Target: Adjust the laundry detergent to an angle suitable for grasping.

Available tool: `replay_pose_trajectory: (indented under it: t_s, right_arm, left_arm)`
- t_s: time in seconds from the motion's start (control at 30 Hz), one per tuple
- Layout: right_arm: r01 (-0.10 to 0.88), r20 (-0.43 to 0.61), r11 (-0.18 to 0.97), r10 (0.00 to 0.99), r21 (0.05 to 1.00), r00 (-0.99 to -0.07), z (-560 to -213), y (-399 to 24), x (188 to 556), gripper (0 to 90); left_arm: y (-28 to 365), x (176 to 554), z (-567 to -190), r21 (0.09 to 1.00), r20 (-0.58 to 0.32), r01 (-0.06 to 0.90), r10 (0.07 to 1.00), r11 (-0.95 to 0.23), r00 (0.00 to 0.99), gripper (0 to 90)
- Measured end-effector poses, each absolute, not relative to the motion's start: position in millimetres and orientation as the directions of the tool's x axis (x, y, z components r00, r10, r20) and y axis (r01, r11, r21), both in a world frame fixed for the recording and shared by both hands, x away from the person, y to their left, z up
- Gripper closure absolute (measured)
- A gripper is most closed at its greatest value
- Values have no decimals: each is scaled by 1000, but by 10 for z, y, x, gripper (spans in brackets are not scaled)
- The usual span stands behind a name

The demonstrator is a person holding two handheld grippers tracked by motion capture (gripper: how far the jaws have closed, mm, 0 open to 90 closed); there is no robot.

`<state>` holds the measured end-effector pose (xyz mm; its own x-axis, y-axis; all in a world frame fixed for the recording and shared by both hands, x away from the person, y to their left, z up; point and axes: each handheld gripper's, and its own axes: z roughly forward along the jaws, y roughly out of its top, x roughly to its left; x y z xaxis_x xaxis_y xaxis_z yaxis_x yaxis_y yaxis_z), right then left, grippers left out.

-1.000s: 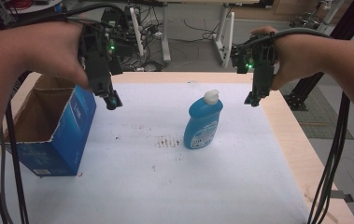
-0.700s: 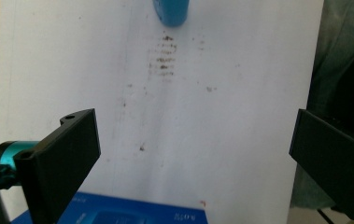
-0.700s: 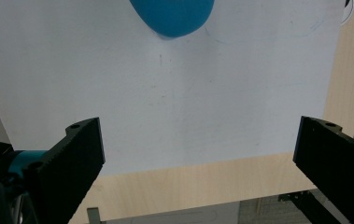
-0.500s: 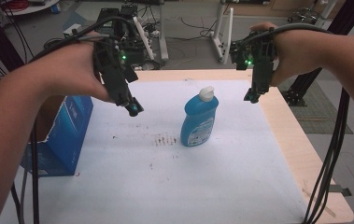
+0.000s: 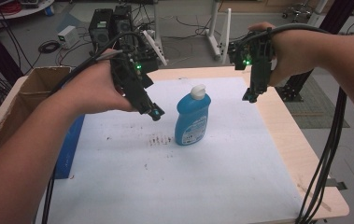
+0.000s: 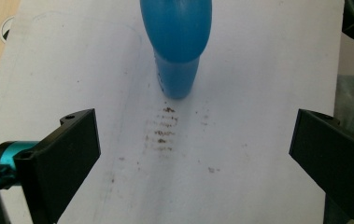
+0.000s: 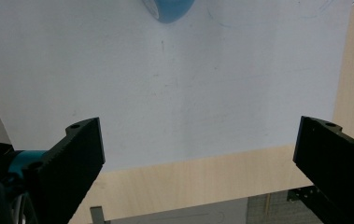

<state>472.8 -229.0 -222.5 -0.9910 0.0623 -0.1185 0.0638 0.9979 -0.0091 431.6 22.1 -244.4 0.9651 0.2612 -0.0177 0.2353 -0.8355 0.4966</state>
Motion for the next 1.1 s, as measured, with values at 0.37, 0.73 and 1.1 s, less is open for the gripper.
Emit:
replay_pose_trajectory:
  t_s: [0.37, 0.73, 1.1]
  right_arm:
    - [69, -116, 998, 68, -9, -991, -2251, -2317, 4719, 10]
    - [70, -118, 997, 68, -13, -991, -2259, -2299, 4719, 10]
    - [67, -122, 998, 65, -8, -990, -2263, -2312, 4711, 10]
  left_arm:
    - [40, 4350, -2616, 511, -37, 260, 281, -819, 959, 18]
    - [-63, 4411, -2689, 536, -44, 293, 320, -792, 946, 18]
    - [-188, 4464, -2774, 554, -56, 323, 353, -767, 934, 18]
